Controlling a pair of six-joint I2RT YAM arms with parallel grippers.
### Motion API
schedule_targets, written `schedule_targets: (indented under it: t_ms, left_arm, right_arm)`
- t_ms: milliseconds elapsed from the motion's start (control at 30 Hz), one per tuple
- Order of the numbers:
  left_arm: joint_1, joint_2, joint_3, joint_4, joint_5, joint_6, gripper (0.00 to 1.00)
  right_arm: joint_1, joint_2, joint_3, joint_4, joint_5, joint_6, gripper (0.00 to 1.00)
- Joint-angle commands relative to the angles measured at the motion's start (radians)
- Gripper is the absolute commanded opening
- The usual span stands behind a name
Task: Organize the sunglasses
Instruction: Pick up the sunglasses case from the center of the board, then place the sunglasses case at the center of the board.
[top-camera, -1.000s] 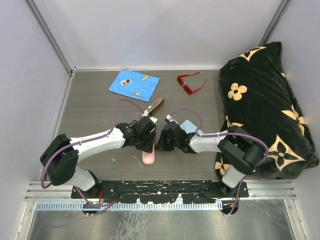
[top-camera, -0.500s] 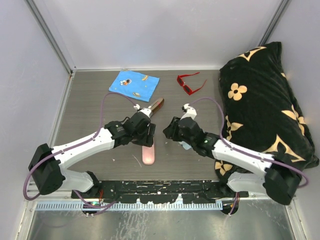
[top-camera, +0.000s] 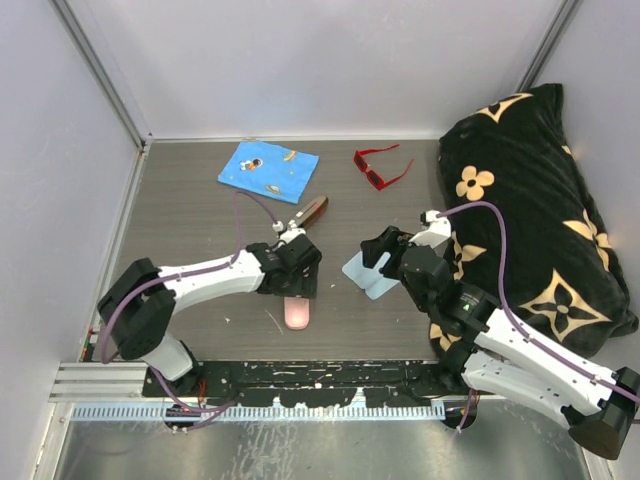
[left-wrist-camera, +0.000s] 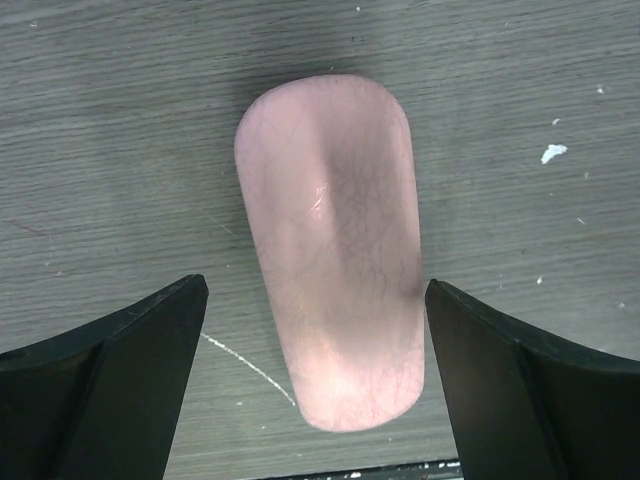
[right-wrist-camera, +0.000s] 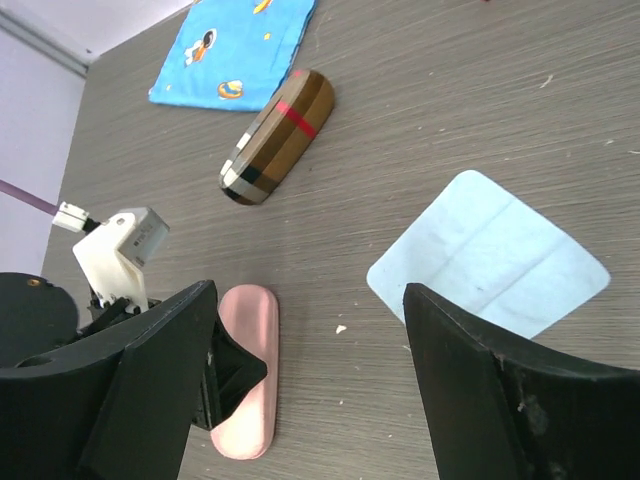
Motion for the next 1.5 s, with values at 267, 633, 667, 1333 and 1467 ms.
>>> schedule_targets:
  t_ms: [267, 633, 667, 1333, 1467]
  left_arm:
    - [-0.079, 0.145, 0.100, -0.049, -0.109, -0.058, 0.78]
    - [-0.063, 0.009, 0.095, -0.095, -0.162, 0.055, 0.43]
    - [-0.048, -0.013, 0.088, -0.099, -0.162, 0.074, 0.41]
    - [0.678, -0.050, 0.109, 0.090, 0.191, 0.534, 0.36]
    - [0.747, 0.010, 0.122, 0.119, 0.213, 0.559, 0.38]
  right_arm:
    - [0.000, -0.034, 0.041, -0.048, 0.091, -0.060, 0.80]
    - [0.000, 0.005, 0.069, -0.024, 0.053, -0.094, 0.80]
    - [0.000, 0.010, 0.073, -0.020, 0.046, -0.099, 0.80]
    - [0.000, 0.087, 0.109, -0.027, -0.145, -0.185, 0.80]
    - [0.000, 0.092, 0.102, -0.037, -0.191, -0.183, 0.81]
